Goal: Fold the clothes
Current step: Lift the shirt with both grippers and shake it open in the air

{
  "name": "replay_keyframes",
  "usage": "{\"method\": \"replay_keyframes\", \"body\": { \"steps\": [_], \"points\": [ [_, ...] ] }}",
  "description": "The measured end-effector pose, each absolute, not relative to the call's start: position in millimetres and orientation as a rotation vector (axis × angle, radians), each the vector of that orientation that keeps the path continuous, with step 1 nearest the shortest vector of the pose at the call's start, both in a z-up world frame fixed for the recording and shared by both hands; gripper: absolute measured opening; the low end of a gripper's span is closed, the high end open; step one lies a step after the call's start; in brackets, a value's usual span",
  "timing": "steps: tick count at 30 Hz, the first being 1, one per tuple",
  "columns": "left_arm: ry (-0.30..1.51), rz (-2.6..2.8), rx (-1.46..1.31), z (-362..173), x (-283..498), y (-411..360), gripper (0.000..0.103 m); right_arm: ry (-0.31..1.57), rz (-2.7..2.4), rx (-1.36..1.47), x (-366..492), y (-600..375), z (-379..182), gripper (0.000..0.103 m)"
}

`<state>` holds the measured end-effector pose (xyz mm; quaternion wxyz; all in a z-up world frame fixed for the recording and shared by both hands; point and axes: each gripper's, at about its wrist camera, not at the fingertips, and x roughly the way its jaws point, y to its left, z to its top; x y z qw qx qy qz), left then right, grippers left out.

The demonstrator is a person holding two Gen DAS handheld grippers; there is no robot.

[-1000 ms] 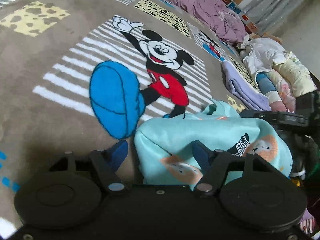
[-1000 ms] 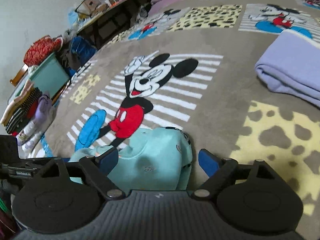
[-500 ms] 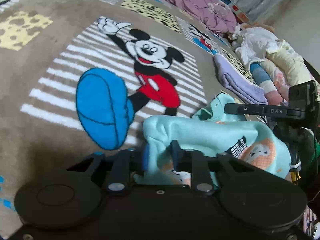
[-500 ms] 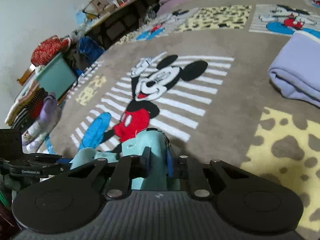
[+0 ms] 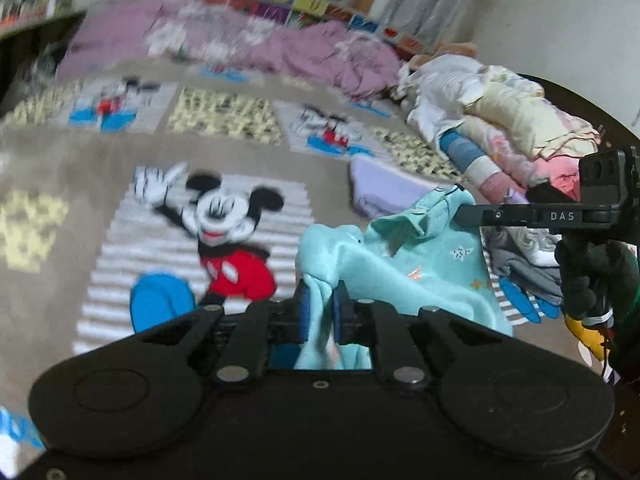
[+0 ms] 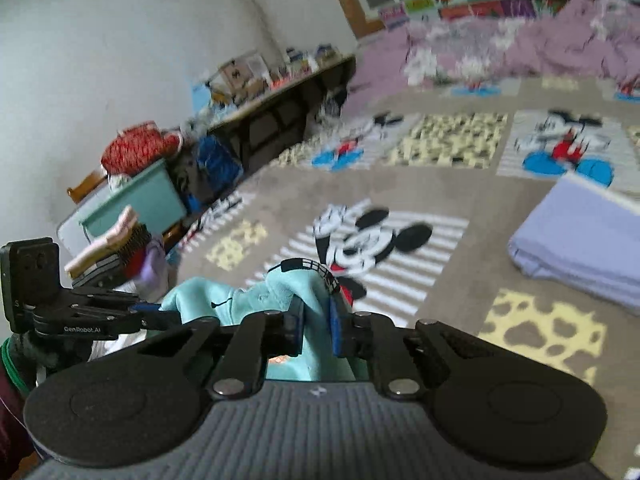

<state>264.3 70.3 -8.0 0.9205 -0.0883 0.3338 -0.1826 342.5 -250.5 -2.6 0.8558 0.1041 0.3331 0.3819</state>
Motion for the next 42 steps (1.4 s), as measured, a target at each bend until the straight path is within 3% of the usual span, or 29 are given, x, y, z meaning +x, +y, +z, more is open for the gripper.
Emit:
{"method": "replay_keyframes", "body": {
  "steps": [14,28,35,42],
  "points": [
    [0.532,-0.363,0.01,84.8,285.6,55.1,0.007,0.516,0.738,0.243,332.4,-275.5,81.3,0.014],
    [0.342,-0.264,0.068,142.0,356.8,55.8,0.006,0.352,0.622,0.354,397.5,-281.7,117.4,0.013],
    [0.333,-0.24,0.024,117.8,383.0,62.6,0.006,0.268,0.559,0.399,427.6,-288.9,94.9,0.013],
    [0.432,-0.283,0.082,46.0,334.2,57.0,0.006,0.325,0.559,0.335,379.1,-288.9,35.4,0.011]
  ]
}}
